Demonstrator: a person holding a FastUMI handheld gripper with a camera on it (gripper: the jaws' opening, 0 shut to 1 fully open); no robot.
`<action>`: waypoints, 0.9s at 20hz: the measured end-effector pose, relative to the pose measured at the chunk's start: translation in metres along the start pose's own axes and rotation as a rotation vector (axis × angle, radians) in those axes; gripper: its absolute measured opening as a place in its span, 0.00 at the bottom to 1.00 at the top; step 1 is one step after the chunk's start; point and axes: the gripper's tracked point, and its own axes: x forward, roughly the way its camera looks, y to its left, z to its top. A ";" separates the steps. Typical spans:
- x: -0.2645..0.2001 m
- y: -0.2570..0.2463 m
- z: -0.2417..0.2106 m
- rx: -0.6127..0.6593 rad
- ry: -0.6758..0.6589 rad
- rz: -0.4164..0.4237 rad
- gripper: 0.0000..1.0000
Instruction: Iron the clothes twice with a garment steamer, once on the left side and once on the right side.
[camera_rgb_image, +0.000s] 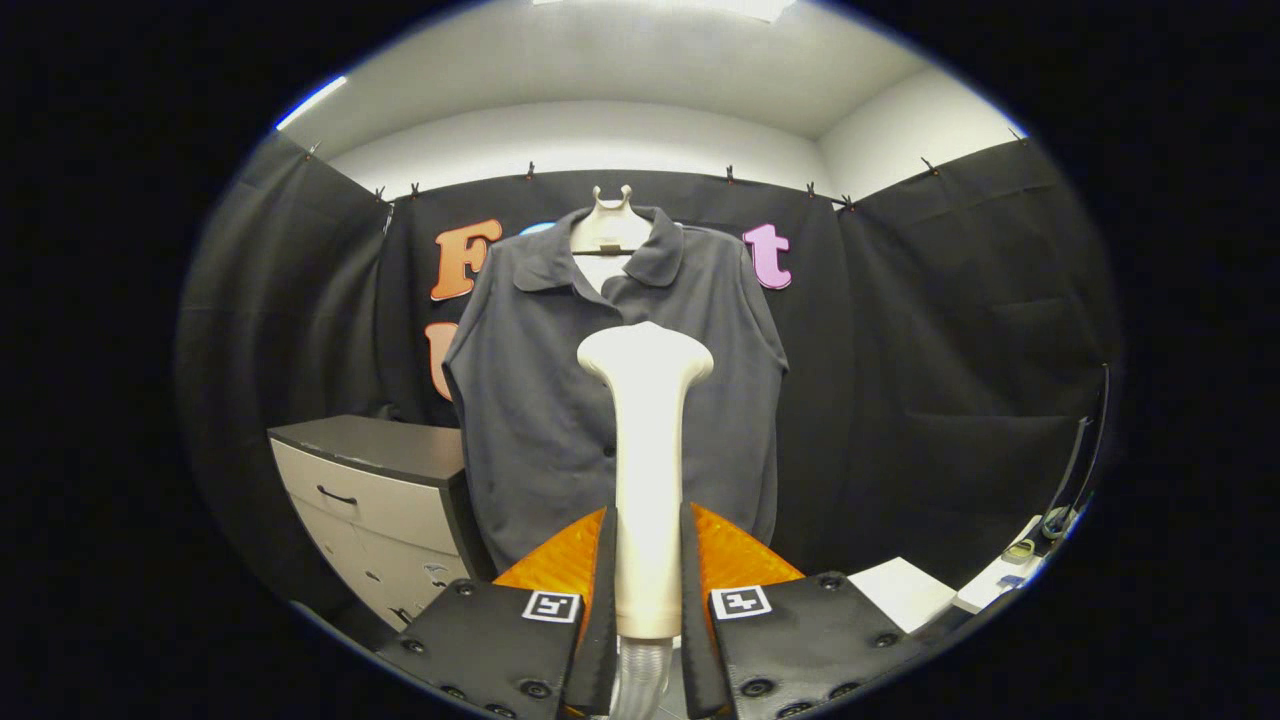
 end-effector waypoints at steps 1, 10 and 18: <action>-0.003 0.005 0.008 0.001 -0.018 0.005 0.34; -0.026 0.033 0.045 0.001 -0.102 0.038 0.34; -0.024 0.031 0.044 0.004 -0.109 0.023 0.34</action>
